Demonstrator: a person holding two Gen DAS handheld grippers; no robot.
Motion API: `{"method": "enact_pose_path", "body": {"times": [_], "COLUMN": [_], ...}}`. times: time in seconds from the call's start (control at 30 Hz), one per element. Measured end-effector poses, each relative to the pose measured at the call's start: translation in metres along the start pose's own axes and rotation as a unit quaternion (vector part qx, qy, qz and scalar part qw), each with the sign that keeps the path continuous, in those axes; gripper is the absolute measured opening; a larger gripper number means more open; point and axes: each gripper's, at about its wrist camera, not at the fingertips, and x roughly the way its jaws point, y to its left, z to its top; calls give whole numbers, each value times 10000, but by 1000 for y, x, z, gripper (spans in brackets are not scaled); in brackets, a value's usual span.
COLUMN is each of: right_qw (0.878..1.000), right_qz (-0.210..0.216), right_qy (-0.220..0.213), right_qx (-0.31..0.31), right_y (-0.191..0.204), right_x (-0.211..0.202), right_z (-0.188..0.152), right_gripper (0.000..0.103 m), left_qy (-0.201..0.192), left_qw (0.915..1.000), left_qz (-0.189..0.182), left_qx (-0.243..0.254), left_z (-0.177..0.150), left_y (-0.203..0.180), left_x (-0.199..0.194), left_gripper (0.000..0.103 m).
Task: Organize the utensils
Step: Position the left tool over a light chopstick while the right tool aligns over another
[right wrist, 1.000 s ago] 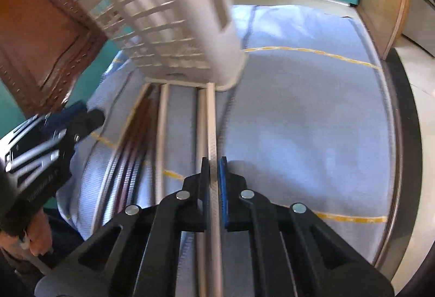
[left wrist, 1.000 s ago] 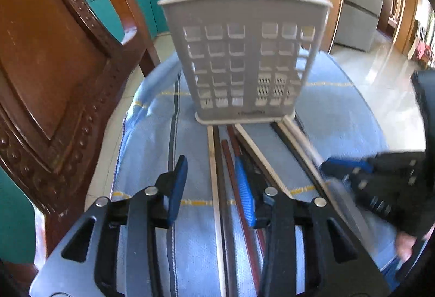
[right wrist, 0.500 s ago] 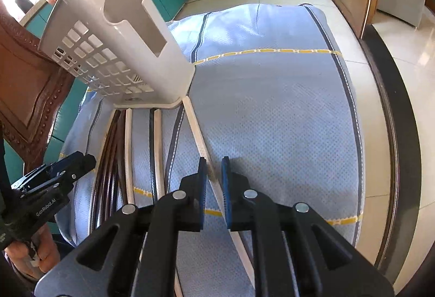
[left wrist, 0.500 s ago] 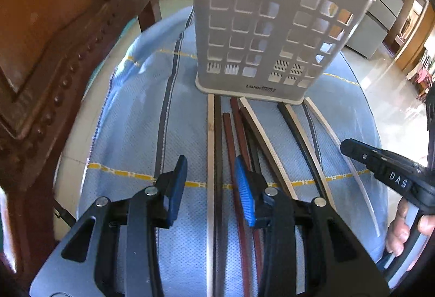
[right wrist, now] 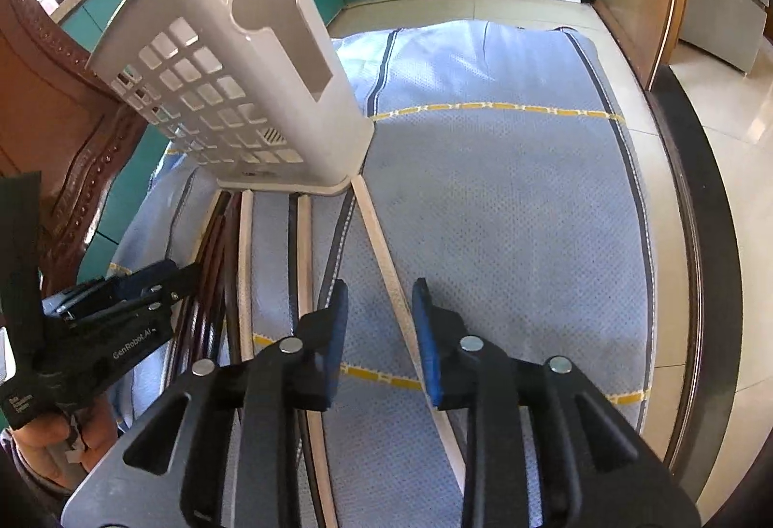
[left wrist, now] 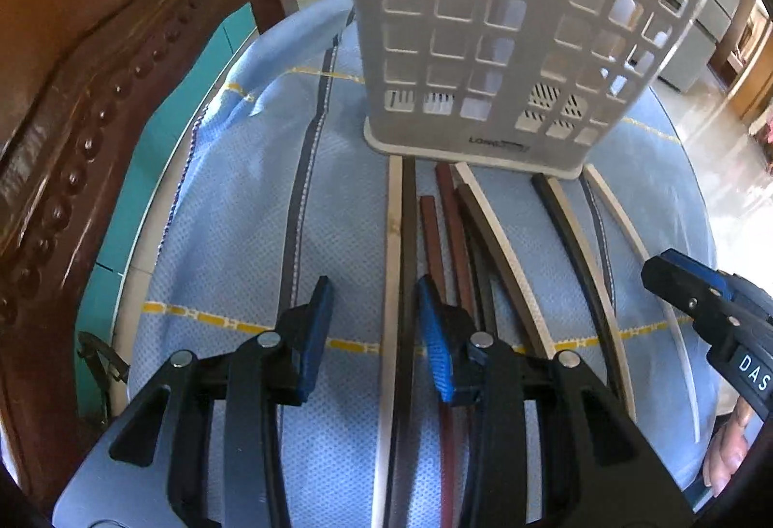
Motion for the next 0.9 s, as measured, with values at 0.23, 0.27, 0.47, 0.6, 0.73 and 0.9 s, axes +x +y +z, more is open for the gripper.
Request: {"method": "enact_pose_path", "body": {"times": [0.23,0.27,0.47,0.6,0.73,0.9], "right_qw": [10000,10000,10000,10000,10000,10000], "right_qz": [-43,-43,-54,-81,-48,-55], "right_qy": [2,0,-11,-21,-17,-20], "right_qx": [19,19,-21,-42,-33,-48], "right_y": [-3,-3,-3,-1,-1,0], "right_x": [1,1,0,1,1,0], "right_z": [-2,-2,-3,-4,-4,-4], "right_gripper": [29,29,30,32,36,37], "left_qy": [-20,-35,-90,-277,-447,-512], "left_qw": [9998,9998,9998,9995,9989,9984], "left_qz": [-75,-70,-170,-153,-146,-215], "left_qx": [160,176,58,-13,90,144], "left_z": [-5,-6,-13,-14,-17,-17], "left_y": [-12,-12,-9,-2,-1,-5], "left_x": [-11,-10,-17,-25,-34,-41], "left_gripper": [13,13,13,13,13,13]}}
